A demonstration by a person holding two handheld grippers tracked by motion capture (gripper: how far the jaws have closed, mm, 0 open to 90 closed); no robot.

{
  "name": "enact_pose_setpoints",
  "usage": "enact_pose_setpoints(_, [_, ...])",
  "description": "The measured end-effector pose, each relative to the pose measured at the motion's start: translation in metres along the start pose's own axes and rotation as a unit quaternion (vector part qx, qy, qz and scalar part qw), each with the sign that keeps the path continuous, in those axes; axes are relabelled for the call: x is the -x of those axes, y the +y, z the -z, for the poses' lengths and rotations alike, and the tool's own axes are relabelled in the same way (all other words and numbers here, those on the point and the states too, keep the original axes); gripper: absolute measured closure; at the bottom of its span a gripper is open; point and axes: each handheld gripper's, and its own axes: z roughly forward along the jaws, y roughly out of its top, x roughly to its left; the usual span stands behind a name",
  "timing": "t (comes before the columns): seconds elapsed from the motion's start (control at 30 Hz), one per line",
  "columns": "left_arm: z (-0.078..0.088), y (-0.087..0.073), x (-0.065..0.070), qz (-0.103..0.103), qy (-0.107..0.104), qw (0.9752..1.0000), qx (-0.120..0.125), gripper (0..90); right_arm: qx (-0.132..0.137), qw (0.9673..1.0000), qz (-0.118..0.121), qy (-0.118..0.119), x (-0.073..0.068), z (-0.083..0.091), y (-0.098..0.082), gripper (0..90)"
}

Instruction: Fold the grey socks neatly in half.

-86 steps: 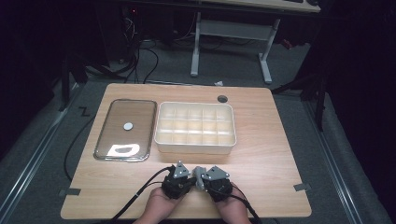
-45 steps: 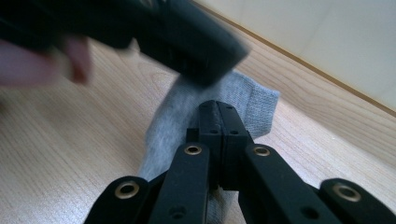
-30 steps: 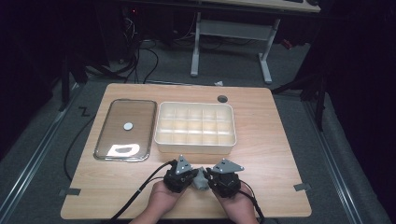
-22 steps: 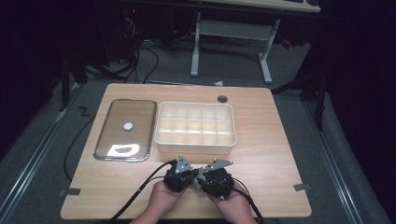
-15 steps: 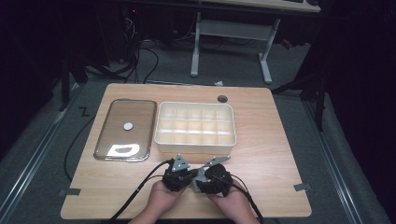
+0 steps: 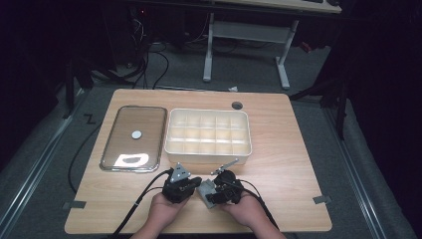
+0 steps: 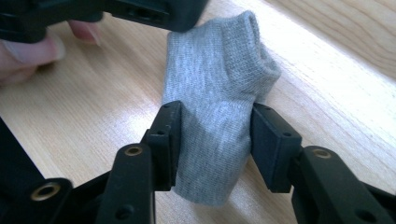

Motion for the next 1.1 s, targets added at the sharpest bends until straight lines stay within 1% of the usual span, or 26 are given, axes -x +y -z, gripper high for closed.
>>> enact_pose_setpoints(0.03, [0.001,-0.002,0.000,-0.005,0.005,1.0000,-0.003,86.9,-0.004,1.0000,0.001,0.001,-0.001,0.000,0.001,58.2])
enact_pose_setpoints(0.07, [0.002,-0.004,0.000,-0.010,0.009,0.9999,-0.008,86.9,-0.007,0.9999,0.012,-0.001,-0.001,0.000,0.002,58.8])
enact_pose_setpoints(0.1, [0.001,-0.006,0.001,-0.010,0.008,0.9998,-0.012,87.2,-0.011,0.9999,0.010,-0.001,-0.002,0.000,0.003,59.5])
enact_pose_setpoints(0.2, [-0.003,-0.008,0.000,-0.007,0.004,0.9998,-0.019,89.5,-0.022,0.9996,0.020,0.002,-0.002,-0.001,0.008,59.9])
enact_pose_setpoints(0.27, [-0.006,-0.009,0.002,-0.009,0.002,0.9996,-0.025,90.0,-0.028,0.9993,0.021,0.011,-0.002,-0.003,0.011,59.5])
enact_pose_setpoints(0.3, [-0.007,-0.010,0.002,-0.014,0.003,0.9996,-0.026,90.0,-0.033,0.9991,0.023,0.014,-0.001,-0.004,0.012,59.0])
enact_pose_setpoints(0.37, [-0.008,-0.009,0.002,-0.009,0.000,0.9997,-0.023,90.0,-0.041,0.9986,0.029,0.018,-0.001,-0.006,0.014,58.0])
enact_pose_setpoints(0.4, [-0.008,-0.009,0.003,-0.010,-0.001,0.9997,-0.023,90.0,-0.044,0.9984,0.030,0.021,-0.001,-0.007,0.015,57.6])
enact_pose_setpoints(0.43, [-0.008,-0.009,0.003,-0.012,-0.002,0.9997,-0.022,90.0,-0.050,0.9982,0.024,0.023,-0.002,-0.007,0.016,57.7])
enact_pose_setpoints(0.47, [-0.009,-0.009,0.003,-0.014,-0.005,0.9996,-0.023,90.0,-0.055,0.9978,0.030,0.021,-0.003,-0.007,0.018,58.1])
enact_pose_setpoints(0.5, [-0.009,-0.008,0.003,-0.012,-0.007,0.9997,-0.022,90.0,-0.057,0.9974,0.039,0.021,-0.002,-0.008,0.019,59.7])
enact_pose_setpoints(0.53, [-0.010,-0.008,0.003,-0.007,-0.009,0.9997,-0.021,90.0,-0.065,0.9972,0.030,0.022,-0.004,-0.008,0.020,61.7])
enact_pose_setpoints(0.57, [-0.010,-0.008,0.003,-0.006,-0.010,0.9997,-0.022,90.0,-0.066,0.9969,0.036,0.024,-0.004,-0.008,0.021,64.1])
enact_pose_setpoints(0.6, [-0.010,-0.008,0.002,-0.005,-0.010,0.9997,-0.022,90.0,-0.069,0.9966,0.037,0.026,-0.004,-0.008,0.022,65.6])
enact_pose_setpoints(0.67, [-0.008,-0.007,0.002,-0.011,-0.004,0.9996,-0.024,90.0,-0.065,0.9962,0.049,0.030,-0.003,-0.007,0.022,68.3])
enact_pose_setpoints(0.7, [-0.007,-0.007,0.001,-0.009,0.003,0.9997,-0.022,86.0,-0.062,0.9962,0.052,0.030,-0.004,-0.006,0.021,69.3])
enact_pose_setpoints(0.73, [-0.005,-0.007,-0.002,-0.004,0.005,0.9997,-0.022,83.0,-0.062,0.9962,0.053,0.030,-0.004,-0.006,0.021,70.0])
enact_pose_setpoints(0.77, [-0.001,-0.006,-0.005,0.005,0.008,0.9999,-0.014,80.5,-0.060,0.9963,0.054,0.031,-0.004,-0.005,0.021,70.7])
enact_pose_setpoints(0.83, [0.013,-0.006,-0.011,0.008,0.023,0.9997,0.004,77.1,-0.056,0.9962,0.061,0.028,-0.004,-0.004,0.021,72.0])
enact_pose_setpoints(0.9, [0.025,-0.008,-0.017,0.002,0.033,0.9994,0.009,74.7,-0.059,0.9959,0.066,0.020,-0.007,-0.001,0.021,72.2])
enact_pose_setpoints(0.93, [0.035,-0.012,-0.021,-0.005,0.043,0.9990,0.013,72.9,-0.059,0.9957,0.070,0.013,-0.007,0.001,0.020,72.3])
enact_pose_setpoints(0.97, [0.040,-0.016,-0.024,-0.011,0.050,0.9986,0.015,70.7,-0.054,0.9959,0.072,0.009,-0.005,0.005,0.020,72.2])
enact_pose_setpoints(1.03, [0.050,-0.024,-0.031,-0.019,0.070,0.9972,0.019,67.2,-0.044,0.9971,0.062,0.006,-0.003,0.009,0.020,72.2])
enact_pose_setpoints(1.07, [0.055,-0.029,-0.036,-0.017,0.078,0.9965,0.024,65.1,-0.041,0.9976,0.056,0.005,-0.002,0.012,0.020,72.2])
enact_pose_setpoints(1.1, [0.060,-0.032,-0.041,-0.012,0.084,0.9961,0.026,64.0,-0.038,0.9977,0.057,0.004,0.001,0.014,0.019,72.2])
